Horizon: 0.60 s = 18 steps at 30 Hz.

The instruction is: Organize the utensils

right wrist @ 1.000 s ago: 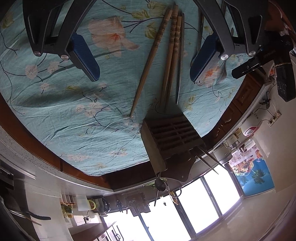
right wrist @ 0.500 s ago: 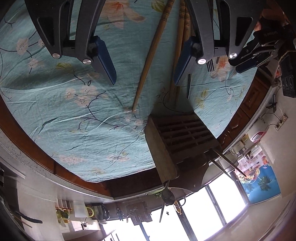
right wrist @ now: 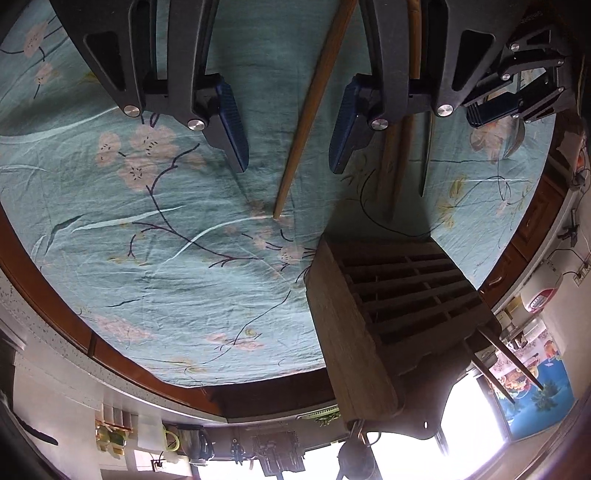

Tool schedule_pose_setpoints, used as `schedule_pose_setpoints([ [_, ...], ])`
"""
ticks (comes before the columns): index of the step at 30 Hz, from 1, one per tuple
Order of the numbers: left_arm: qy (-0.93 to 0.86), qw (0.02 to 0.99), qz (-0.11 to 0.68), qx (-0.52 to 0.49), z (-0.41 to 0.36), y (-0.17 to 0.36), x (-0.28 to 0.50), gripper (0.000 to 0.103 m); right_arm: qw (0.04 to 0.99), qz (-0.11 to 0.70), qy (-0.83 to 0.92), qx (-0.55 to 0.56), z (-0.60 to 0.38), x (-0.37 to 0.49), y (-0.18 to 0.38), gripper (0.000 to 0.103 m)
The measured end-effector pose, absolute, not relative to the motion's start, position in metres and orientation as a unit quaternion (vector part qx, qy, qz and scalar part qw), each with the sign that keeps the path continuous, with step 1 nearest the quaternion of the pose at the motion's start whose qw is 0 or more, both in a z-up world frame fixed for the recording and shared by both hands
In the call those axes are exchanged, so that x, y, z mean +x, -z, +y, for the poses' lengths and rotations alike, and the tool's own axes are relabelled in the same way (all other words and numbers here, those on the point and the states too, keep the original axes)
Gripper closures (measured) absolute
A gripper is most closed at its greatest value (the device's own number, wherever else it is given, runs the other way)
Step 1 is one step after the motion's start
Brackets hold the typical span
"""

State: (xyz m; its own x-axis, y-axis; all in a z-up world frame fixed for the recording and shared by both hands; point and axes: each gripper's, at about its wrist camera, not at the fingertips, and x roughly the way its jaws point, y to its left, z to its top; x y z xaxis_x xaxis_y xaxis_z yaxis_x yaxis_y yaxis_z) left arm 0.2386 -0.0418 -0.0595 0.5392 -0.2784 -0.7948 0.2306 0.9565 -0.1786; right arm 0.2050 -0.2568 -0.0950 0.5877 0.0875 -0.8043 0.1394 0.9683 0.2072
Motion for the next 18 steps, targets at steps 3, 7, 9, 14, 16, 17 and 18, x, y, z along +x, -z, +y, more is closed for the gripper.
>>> schedule_pose_setpoints([
  [3,0.158,0.874,0.457,-0.041,-0.040,0.062,0.242,0.085,0.884,0.458,0.015,0.092,-0.247,0.209,0.095,0.062],
  [7,0.172,0.871,0.459,-0.042,-0.041,0.066,0.242,0.101,0.885,0.459,0.022,0.077,-0.244,0.210,0.096,0.092],
  [9,0.174,0.872,0.456,-0.041,-0.040,0.065,0.240,0.102,0.885,0.457,0.019,0.083,-0.247,0.207,0.095,0.094],
  [14,0.177,0.875,0.446,-0.056,-0.030,0.058,0.235,0.102,0.886,0.449,0.014,0.111,-0.253,0.198,0.092,0.096],
  [16,0.176,0.879,0.439,-0.063,-0.025,0.053,0.232,0.103,0.888,0.445,0.011,0.116,-0.252,0.196,0.088,0.097],
  [17,0.176,0.880,0.436,-0.066,-0.022,0.050,0.230,0.103,0.889,0.442,0.009,0.120,-0.252,0.194,0.086,0.097],
  [18,0.175,0.882,0.432,-0.068,-0.020,0.047,0.228,0.103,0.890,0.439,0.006,0.126,-0.253,0.192,0.083,0.097],
])
